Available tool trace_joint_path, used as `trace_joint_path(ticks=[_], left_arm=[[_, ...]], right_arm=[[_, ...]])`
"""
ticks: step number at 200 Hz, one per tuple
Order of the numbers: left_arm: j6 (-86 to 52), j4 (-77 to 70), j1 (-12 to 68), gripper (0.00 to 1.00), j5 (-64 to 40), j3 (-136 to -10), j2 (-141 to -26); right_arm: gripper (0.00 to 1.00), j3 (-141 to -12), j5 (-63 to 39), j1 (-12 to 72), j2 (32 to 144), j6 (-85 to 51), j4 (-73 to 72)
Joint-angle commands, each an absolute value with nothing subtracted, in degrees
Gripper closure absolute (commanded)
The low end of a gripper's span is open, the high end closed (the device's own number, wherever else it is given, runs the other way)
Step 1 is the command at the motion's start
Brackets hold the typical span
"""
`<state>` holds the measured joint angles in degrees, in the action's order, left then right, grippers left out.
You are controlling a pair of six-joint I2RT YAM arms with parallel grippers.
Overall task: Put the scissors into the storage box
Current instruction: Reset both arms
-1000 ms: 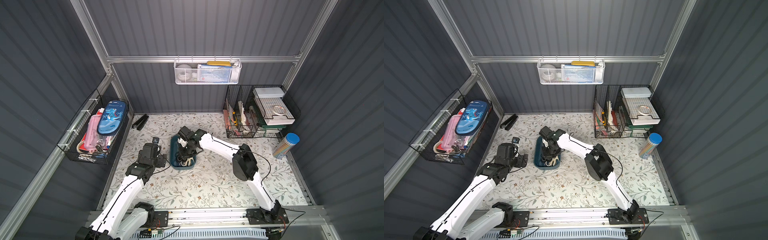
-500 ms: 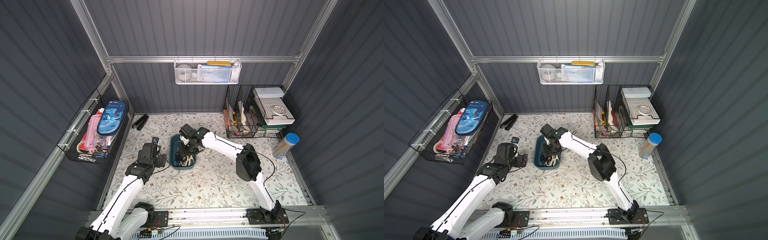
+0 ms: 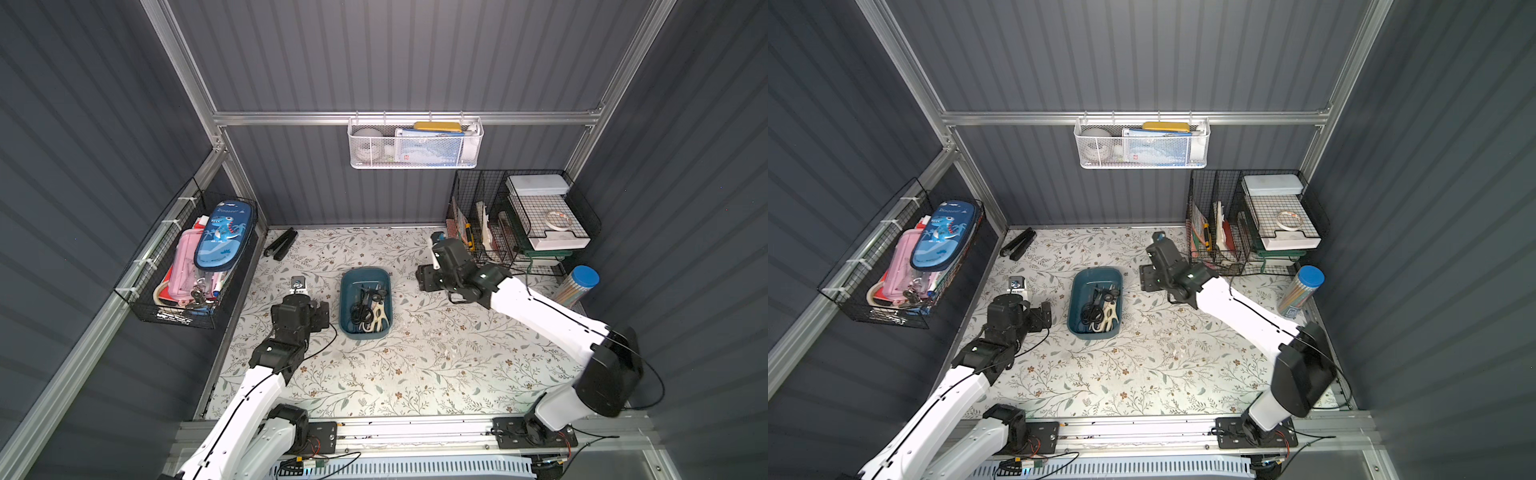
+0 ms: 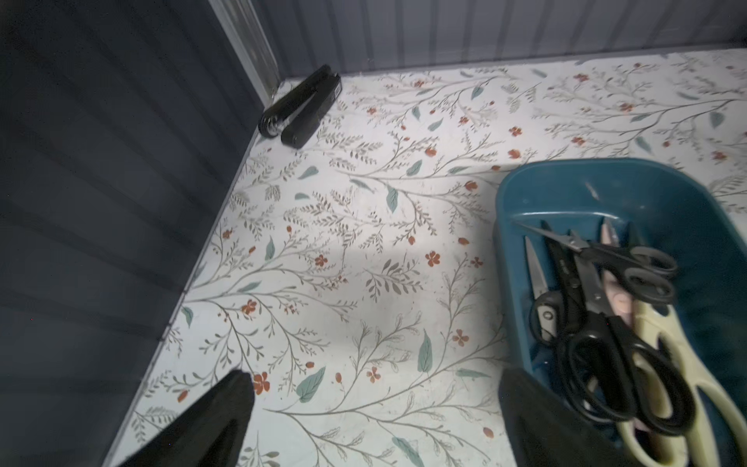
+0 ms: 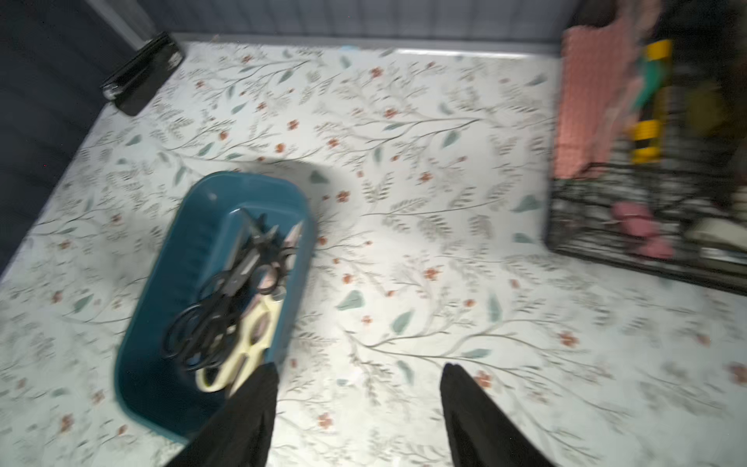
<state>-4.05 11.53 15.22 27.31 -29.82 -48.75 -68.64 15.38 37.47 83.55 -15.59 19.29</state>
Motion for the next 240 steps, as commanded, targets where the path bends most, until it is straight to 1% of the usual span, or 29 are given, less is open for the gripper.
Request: trace_joint_path(ticks=[1, 3, 9, 18, 34, 47, 58, 73, 83, 97, 107, 122, 135, 151, 164, 171, 178, 190, 199, 200, 201, 202, 203, 206, 211, 227, 240], left_arm=[[-7.8, -0.8, 14.9, 0.01, 34.0, -23.9, -51.1], [-7.8, -1.5, 14.9, 0.01, 34.4, -23.5, -51.4], [-7.6, -4.0, 14.9, 0.01, 36.8, -22.3, -52.2], [-7.3, -7.8, 14.9, 0.01, 38.1, -20.7, -53.1], [-3.9, -17.8, 14.9, 0.01, 38.7, -17.4, -56.2], [-2.1, -24.3, 14.9, 0.01, 38.9, -16.3, -60.9], [-0.1, -31.1, 14.9, 0.01, 37.8, -15.8, -65.8], [1.1, -44.7, 14.8, 0.01, 34.8, -13.3, -71.8], [3.1, -57.4, 14.8, 0.0, 32.4, -11.0, -76.9], [5.4, -73.2, 14.7, 0.0, 30.6, -9.3, -85.0], [4.7, -79.0, 14.0, 0.01, 29.0, -9.6, -91.3], [5.2, -87.7, 13.9, 0.01, 28.1, -9.9, -99.3], [6.8, -83.8, 13.8, 0.01, 23.8, -11.3, -99.6], [7.4, -84.0, 13.8, 0.01, 23.7, -12.9, -101.1], [6.6, -79.5, 13.8, 0.01, 24.3, -13.5, -99.3], [6.3, -76.4, 13.6, 0.01, 23.9, -14.7, -98.6], [6.4, -72.1, 13.5, 0.01, 24.5, -17.2, -98.5], [5.1, -57.9, 13.0, 0.0, 24.6, -23.7, -97.9], [2.7, -52.9, 10.1, 0.01, 21.6, -26.1, -97.9], [2.5, -52.5, 9.8, 0.01, 21.4, -26.3, -98.0], [2.3, -52.2, 9.6, 0.01, 21.2, -26.5, -98.0], [2.1, -51.9, 9.4, 0.01, 21.0, -26.6, -97.9], [1.9, -51.6, 9.2, 0.01, 20.8, -26.7, -97.9], [1.5, -51.2, 8.7, 0.01, 20.2, -26.8, -97.8], [1.0, -50.9, 8.2, 0.01, 19.7, -26.9, -97.6], [1.0, -51.0, 8.1, 0.01, 20.1, -26.7, -97.7], [1.0, -51.0, 8.1, 0.01, 20.0, -26.7, -97.7]], right_arm=[[0.31, -53.7, 30.0, 34.7, 76.8, -1.1, -1.6], [0.31, -51.5, 30.1, 34.2, 76.0, -0.2, -4.1], [0.26, -46.5, 31.1, 32.6, 74.3, 1.9, -10.8], [0.22, -41.9, 32.4, 29.4, 71.8, 0.6, -12.7], [0.21, -37.4, 30.8, 22.1, 69.8, -4.0, -11.3], [0.21, -34.1, 29.1, 17.3, 67.5, -6.6, -11.4], [0.21, -31.2, 27.5, 14.2, 67.6, -6.4, -14.5], [0.21, -26.9, 24.9, 11.4, 69.0, -4.6, -22.1], [0.21, -24.2, 21.4, 9.8, 71.5, -3.8, -28.2], [0.21, -21.2, 20.1, 8.1, 74.4, -3.6, -37.7], [0.21, -19.2, 18.3, 7.4, 75.8, -2.0, -44.1], [0.21, -18.8, 15.6, 7.1, 77.2, 2.4, -46.8], [0.21, -18.1, 14.3, 5.1, 80.3, 1.0, -52.1], [0.21, -15.6, 11.4, 3.4, 84.3, -0.5, -58.6], [0.21, -13.6, 10.7, 2.7, 90.8, -0.3, -71.5], [0.21, -13.4, 10.5, 2.7, 93.2, 0.3, -76.1], [0.18, -13.6, 10.5, 2.8, 91.9, 0.2, -73.5], [0.17, -17.9, 13.9, 2.7, 88.1, -1.6, -58.8], [0.17, -23.2, 17.3, 2.7, 86.8, -3.8, -46.5], [0.16, -23.6, 17.1, 2.6, 86.8, -4.0, -45.8], [0.11, -23.8, 17.0, 2.4, 86.8, -4.1, -45.3], [0.06, -23.9, 16.5, 2.2, 86.8, -4.1, -45.0], [0.04, -23.8, 16.1, 2.0, 86.9, -4.2, -45.4], [0.01, -23.0, 15.1, 1.5, 87.0, -4.3, -47.8], [0.01, -21.4, 14.2, 1.1, 87.6, -4.4, -51.5], [0.01, -20.2, 16.1, 1.2, 90.6, -3.7, -59.1], [0.01, -21.0, 15.7, 1.2, 89.4, -3.8, -55.4]])
